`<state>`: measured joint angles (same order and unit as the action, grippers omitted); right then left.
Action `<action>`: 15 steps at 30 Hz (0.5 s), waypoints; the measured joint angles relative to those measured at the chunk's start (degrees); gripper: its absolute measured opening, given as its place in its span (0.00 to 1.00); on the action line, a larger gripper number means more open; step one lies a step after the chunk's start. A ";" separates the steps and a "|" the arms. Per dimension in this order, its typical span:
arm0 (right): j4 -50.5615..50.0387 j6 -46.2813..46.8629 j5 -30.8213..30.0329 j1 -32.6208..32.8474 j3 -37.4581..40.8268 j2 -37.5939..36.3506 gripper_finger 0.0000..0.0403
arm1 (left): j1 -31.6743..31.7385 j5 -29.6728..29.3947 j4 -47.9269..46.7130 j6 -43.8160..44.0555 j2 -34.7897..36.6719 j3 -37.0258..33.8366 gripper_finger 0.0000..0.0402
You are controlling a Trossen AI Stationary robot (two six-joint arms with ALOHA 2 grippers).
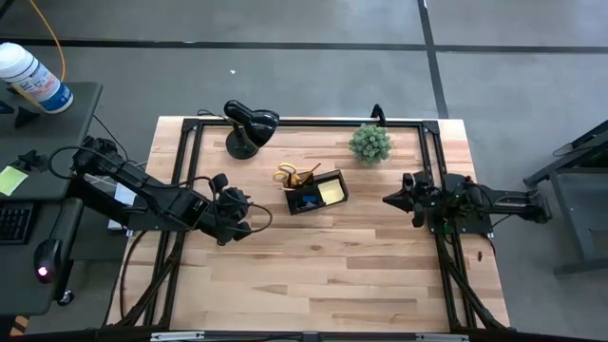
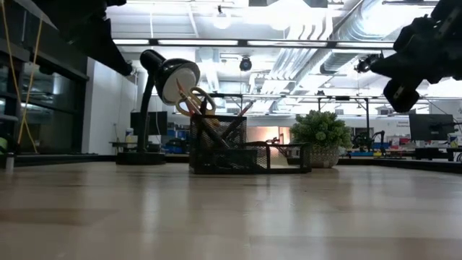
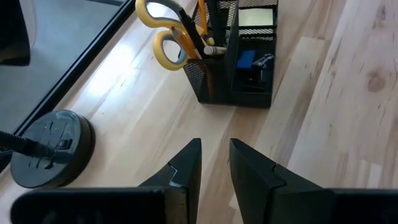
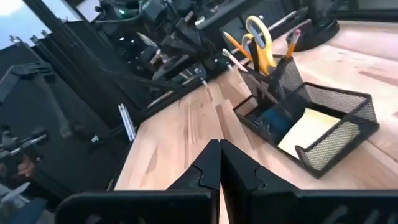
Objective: Pick and place office supplies into organizer
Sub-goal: Return to Home Position
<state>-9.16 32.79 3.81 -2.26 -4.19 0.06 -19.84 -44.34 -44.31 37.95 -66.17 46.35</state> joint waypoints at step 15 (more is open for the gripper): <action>-0.48 -13.24 -4.81 -0.02 0.00 0.25 0.00 | 0.00 1.82 2.71 -0.08 0.00 0.00 0.18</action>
<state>-9.64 19.55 -1.00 -2.28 -4.19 0.32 -19.84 -42.52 -41.60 37.88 -66.17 46.35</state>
